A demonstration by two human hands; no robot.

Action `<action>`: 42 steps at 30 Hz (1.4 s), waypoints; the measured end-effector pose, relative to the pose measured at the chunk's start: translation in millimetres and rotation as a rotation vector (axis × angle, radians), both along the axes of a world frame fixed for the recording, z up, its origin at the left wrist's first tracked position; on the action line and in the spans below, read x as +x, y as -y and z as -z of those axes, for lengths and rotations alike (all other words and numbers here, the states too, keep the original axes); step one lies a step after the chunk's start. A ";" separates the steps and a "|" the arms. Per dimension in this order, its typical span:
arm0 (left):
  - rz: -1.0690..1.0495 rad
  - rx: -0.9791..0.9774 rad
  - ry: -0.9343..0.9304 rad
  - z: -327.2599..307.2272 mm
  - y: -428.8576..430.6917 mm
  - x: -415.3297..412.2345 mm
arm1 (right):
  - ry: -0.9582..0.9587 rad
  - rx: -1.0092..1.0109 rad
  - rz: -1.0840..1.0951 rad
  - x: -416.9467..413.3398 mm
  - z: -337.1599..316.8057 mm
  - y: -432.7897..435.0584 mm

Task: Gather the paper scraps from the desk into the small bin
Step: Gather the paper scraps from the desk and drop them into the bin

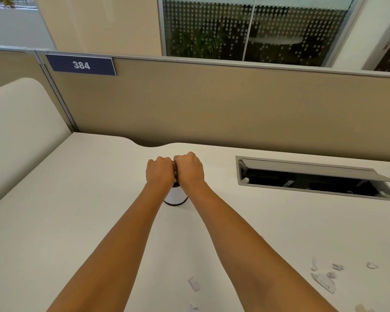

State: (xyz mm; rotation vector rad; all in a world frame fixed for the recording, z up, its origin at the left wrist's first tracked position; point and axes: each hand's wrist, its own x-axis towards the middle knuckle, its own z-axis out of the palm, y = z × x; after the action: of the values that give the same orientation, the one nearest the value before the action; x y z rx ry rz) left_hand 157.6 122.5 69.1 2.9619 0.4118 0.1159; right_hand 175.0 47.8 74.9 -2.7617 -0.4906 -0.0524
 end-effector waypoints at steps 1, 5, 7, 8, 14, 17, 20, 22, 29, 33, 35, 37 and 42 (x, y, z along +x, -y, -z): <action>0.000 0.002 -0.015 -3.7 -1.0 -0.4 | -0.009 -0.047 -0.028 -0.2 -0.9 -2.3; 0.000 0.011 -0.020 -13.1 -4.0 -7.3 | -0.055 -0.160 -0.109 -1.1 -5.9 -9.8; -0.023 -0.010 0.025 -12.9 -6.0 -11.5 | -0.071 -0.196 -0.142 -1.2 -6.4 -9.6; -0.042 -0.036 0.040 -12.3 -7.2 -12.8 | -0.094 -0.217 -0.152 -1.0 -7.0 -9.4; -0.092 -0.179 0.032 -14.9 -10.7 -15.2 | -0.233 -0.314 -0.187 -2.8 -15.4 -13.2; -0.090 -0.188 0.035 -12.1 -12.2 -14.1 | -0.289 -0.356 -0.191 -2.2 -18.0 -14.0; -0.104 -0.202 0.074 -6.4 -15.2 -14.0 | -0.366 -0.382 -0.210 -0.8 -19.9 -17.8; -0.116 -0.237 0.100 -3.8 -15.9 -14.1 | -0.404 -0.396 -0.224 -0.2 -21.7 -19.9; -0.140 -0.346 0.134 0.7 -15.7 -15.3 | -0.483 -0.492 -0.240 3.5 -23.1 -25.9; -0.162 -0.410 0.170 1.6 -16.9 -16.5 | -0.402 -0.455 -0.252 1.1 -23.1 -23.9; -0.171 -0.424 0.183 0.4 -16.4 -18.1 | -0.243 -0.446 -0.246 -5.6 -22.1 -20.1; -0.182 -0.436 0.205 -2.2 -14.5 -21.4 | -0.064 -0.404 -0.261 -9.1 -21.1 -15.8; -0.177 -0.460 0.333 -9.1 -9.4 -40.0 | 0.103 0.009 -0.106 -19.1 -32.0 12.8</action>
State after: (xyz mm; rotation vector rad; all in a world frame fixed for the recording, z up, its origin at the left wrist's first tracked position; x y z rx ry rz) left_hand 117.6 131.9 78.2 2.3946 0.5631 0.4590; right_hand 155.9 34.9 106.9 -2.7296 -0.6613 -0.1720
